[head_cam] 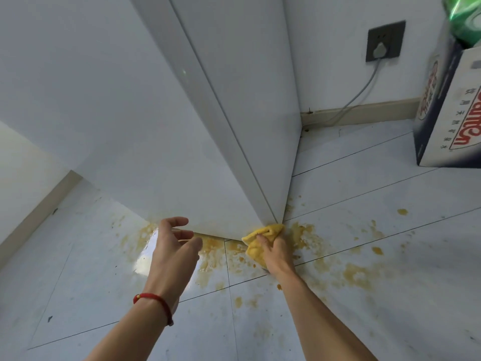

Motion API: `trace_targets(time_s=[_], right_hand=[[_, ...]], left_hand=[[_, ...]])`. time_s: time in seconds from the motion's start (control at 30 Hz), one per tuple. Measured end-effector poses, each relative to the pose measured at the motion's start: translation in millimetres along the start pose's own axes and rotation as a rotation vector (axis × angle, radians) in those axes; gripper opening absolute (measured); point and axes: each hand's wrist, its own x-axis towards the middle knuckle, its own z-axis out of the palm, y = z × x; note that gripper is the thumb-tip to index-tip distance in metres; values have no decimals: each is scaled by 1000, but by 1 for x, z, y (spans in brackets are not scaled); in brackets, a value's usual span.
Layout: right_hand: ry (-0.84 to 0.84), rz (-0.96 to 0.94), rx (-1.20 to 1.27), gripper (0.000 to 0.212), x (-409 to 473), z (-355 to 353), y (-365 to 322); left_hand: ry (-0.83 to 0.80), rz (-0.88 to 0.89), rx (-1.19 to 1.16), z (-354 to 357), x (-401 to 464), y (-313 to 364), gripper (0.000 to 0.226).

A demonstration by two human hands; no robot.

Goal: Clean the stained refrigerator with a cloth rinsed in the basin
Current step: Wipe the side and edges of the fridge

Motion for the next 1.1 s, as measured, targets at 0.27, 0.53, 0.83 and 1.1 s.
trace_targets(time_s=[0.27,0.53,0.83,1.1], right_hand=[[330,-435,-65,69,-69,38,-99],[331,-873,35,75,-68,5,-171],[185,-277,94,32,-37,-20,-71],[260,-523,331,12,-49,-31,-160]], left_hand=[[-45,6,-25,-1,12,5,37],[-38,-19,-47,-5,30,-2,34],[-55,-5,-94,-1,41,1,32],[-50,-20,-139,-2,45,3,30]])
